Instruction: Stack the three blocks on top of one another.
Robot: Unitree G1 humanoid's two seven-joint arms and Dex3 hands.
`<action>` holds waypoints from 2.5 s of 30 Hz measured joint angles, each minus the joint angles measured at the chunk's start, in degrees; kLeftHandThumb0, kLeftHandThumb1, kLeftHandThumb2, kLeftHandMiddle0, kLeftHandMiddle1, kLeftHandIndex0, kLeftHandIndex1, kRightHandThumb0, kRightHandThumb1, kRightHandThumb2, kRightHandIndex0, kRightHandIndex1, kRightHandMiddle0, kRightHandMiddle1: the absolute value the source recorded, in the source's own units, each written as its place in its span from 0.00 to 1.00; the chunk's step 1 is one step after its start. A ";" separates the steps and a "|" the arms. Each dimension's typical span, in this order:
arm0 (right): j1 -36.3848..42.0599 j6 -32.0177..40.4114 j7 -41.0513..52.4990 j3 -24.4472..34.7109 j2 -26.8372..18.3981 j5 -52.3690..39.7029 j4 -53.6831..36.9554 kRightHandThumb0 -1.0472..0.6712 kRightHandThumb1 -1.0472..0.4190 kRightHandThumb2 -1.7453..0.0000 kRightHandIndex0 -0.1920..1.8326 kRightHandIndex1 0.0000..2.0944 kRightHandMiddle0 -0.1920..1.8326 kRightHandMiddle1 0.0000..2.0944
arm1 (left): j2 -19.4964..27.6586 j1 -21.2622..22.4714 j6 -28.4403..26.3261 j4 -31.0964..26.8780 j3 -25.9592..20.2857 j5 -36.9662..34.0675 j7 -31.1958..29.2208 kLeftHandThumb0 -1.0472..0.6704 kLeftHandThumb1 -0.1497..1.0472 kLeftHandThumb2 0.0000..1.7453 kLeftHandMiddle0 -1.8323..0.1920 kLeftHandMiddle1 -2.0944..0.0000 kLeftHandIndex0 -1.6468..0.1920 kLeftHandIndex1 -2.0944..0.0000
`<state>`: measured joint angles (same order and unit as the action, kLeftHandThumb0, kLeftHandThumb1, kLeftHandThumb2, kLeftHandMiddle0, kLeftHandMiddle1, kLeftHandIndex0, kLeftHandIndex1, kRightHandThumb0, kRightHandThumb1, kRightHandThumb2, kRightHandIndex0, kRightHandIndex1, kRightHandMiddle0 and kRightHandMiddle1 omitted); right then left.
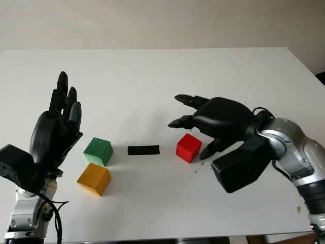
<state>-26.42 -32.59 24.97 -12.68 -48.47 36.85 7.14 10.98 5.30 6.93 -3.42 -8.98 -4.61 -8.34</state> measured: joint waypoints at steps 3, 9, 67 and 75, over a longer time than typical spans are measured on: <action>0.01 -0.48 -1.20 0.00 0.00 0.28 1.19 0.31 0.13 0.97 0.07 0.03 0.32 0.06 | 0.00 0.00 -0.02 0.00 0.08 -0.09 -0.24 0.22 1.00 0.34 0.99 0.98 1.00 0.98; 0.05 -1.44 -1.61 -0.04 -0.01 0.85 1.54 0.31 0.13 0.97 0.09 0.03 0.35 0.08 | 0.00 0.00 -0.02 -0.02 0.18 0.19 -0.27 0.23 1.00 0.35 0.99 0.97 1.00 0.98; -9.45 32.10 10.08 -4.17 19.74 -9.80 -5.42 0.37 0.07 0.97 0.23 0.03 0.28 0.72 | -2.85 -0.97 -1.01 -1.79 3.09 2.87 3.45 0.20 1.00 0.34 0.98 0.97 0.99 0.97; -9.48 36.60 10.52 -7.29 22.98 -7.55 -5.28 0.36 0.08 0.97 0.23 0.03 0.28 0.76 | -3.29 -1.39 -1.23 -2.64 3.56 2.87 4.08 0.21 1.00 0.34 0.98 0.97 0.99 0.97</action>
<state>-35.90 4.02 35.48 -19.97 -25.49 29.30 1.86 7.68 3.91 5.70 -6.07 -5.42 -1.75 -4.26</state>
